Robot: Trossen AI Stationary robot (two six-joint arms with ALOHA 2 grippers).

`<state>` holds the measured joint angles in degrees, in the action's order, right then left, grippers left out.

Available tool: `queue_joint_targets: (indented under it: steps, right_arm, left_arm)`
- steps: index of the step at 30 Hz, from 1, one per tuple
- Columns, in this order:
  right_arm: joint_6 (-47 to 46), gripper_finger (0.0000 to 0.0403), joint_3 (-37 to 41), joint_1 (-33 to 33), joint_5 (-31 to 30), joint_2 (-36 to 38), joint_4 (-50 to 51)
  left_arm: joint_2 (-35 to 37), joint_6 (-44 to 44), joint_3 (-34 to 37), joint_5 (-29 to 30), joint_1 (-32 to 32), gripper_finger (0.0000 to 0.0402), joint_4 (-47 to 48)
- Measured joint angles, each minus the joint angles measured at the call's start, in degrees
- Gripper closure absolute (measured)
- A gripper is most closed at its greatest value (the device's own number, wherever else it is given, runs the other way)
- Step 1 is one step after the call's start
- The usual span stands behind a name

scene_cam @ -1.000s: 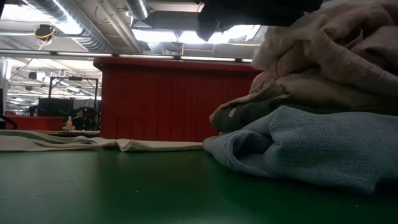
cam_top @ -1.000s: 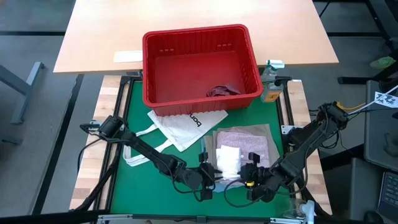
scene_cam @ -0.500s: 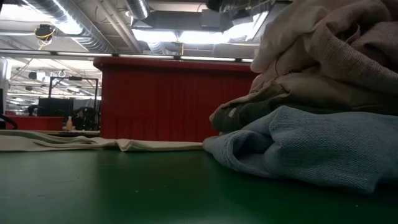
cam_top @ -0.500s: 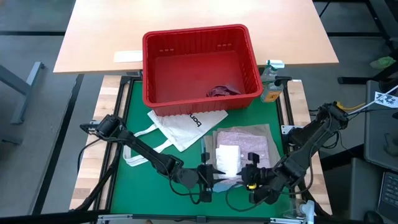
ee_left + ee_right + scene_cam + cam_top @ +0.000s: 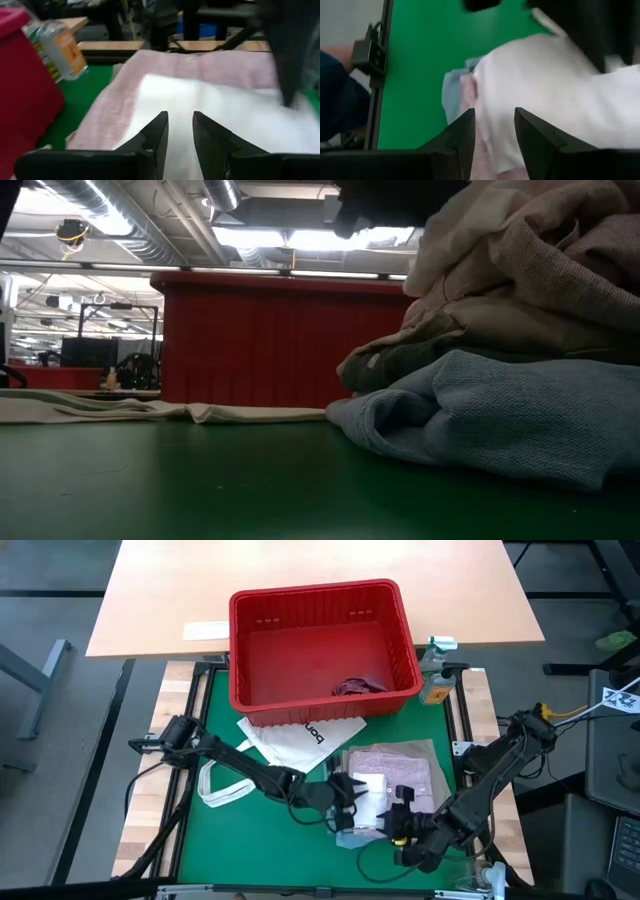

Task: Fold laundry
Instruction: Fold the white underwear, then fold the red underwear

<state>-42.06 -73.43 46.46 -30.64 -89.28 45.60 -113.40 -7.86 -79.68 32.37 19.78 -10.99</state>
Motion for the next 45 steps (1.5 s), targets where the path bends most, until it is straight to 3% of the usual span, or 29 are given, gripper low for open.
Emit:
queue_joint_targets:
  steps: [8, 26, 37, 45]
  right_arm:
    - [-0.07, 0.0265, 0.04, 0.01, 5.10, -3.74, -0.45]
    - [2.32, 0.0265, -5.53, 0.01, 5.18, -3.45, 0.17]
    - [5.05, 0.0265, -10.72, -0.03, 3.08, -3.43, 1.48]
    - [5.11, 0.0265, -12.72, -1.49, 0.21, -3.34, 2.74]
  left_arm:
    - [0.00, -1.17, -0.01, -0.14, -2.33, 0.0317, 5.61]
    - [0.29, 3.57, -0.02, -0.06, -1.49, 0.0317, 2.94]
    - [6.65, 4.45, 0.00, 0.09, 1.98, 0.0317, 2.81]
    - [12.32, 13.10, -0.02, 1.92, 5.24, 0.0317, 3.04]
